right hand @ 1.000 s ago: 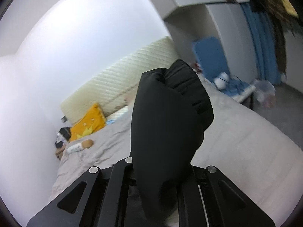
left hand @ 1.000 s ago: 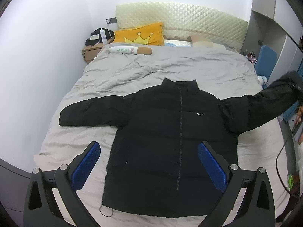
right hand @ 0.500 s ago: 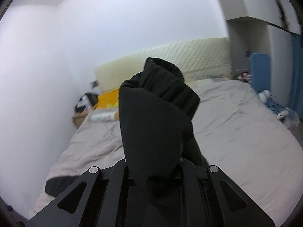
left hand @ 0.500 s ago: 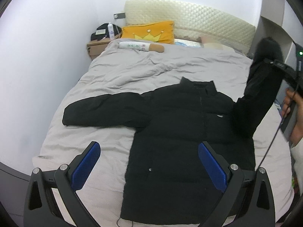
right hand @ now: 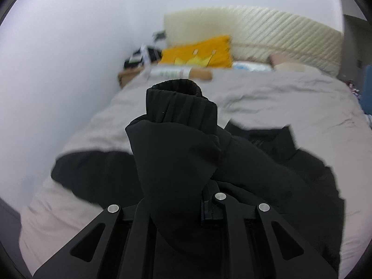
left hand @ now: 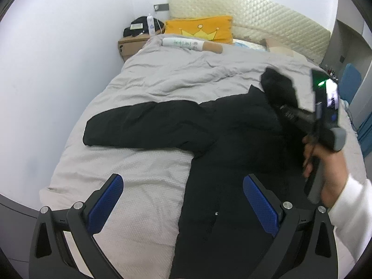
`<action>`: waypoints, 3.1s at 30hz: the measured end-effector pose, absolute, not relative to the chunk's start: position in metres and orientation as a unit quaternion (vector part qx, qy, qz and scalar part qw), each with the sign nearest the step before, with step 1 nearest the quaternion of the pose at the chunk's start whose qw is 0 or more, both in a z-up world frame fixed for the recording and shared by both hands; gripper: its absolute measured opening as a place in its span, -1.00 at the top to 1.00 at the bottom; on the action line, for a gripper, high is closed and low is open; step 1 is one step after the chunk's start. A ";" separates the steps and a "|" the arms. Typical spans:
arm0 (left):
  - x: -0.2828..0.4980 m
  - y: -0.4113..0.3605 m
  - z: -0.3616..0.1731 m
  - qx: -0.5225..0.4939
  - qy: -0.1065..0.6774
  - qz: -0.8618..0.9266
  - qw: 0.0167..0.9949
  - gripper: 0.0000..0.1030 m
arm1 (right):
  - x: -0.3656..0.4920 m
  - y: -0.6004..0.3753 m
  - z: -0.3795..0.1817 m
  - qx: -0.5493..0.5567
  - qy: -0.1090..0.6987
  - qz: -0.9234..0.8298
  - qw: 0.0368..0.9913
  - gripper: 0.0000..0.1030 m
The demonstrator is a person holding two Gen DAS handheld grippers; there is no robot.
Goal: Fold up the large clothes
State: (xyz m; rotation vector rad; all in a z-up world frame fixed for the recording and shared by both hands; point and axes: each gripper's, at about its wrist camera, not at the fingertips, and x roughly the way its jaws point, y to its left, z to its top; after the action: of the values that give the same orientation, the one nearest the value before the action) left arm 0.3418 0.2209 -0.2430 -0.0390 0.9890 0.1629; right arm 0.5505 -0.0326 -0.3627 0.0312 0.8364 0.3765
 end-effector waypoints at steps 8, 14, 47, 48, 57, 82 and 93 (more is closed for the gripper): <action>0.351 0.241 -0.272 -0.031 0.487 0.084 0.869 -0.99 | 0.550 0.040 -0.439 -0.037 0.465 0.191 0.864 0.72; 0.352 0.241 -0.279 -0.033 0.495 0.078 0.865 -0.99 | 0.552 0.050 -0.453 -0.023 0.485 0.219 0.846 -0.08; 0.546 0.078 -0.441 -0.010 0.472 -0.050 0.880 -0.94 | 0.525 -0.211 -0.461 0.066 0.401 0.064 0.911 -0.40; 0.552 0.075 -0.453 0.003 0.476 -0.045 0.878 -0.92 | 0.525 -0.211 -0.466 0.061 0.399 0.067 0.913 -0.40; 0.565 0.068 -0.507 0.033 0.480 -0.035 0.876 -0.95 | 0.531 -0.208 -0.501 0.049 0.396 0.080 0.913 -0.45; 0.514 0.102 -0.392 -0.055 0.473 -0.011 0.879 -0.94 | 0.481 -0.207 -0.382 0.074 0.412 0.075 0.905 -0.49; 0.439 0.178 -0.320 -0.095 0.444 0.006 0.891 -0.94 | 0.408 -0.160 -0.279 0.033 0.382 0.098 0.918 -0.62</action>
State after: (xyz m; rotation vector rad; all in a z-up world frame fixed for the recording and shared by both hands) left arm 0.4389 0.1776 -0.3198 -0.1966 0.9221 0.0129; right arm 0.4080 -0.1598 -0.2786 0.0689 0.7855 0.2018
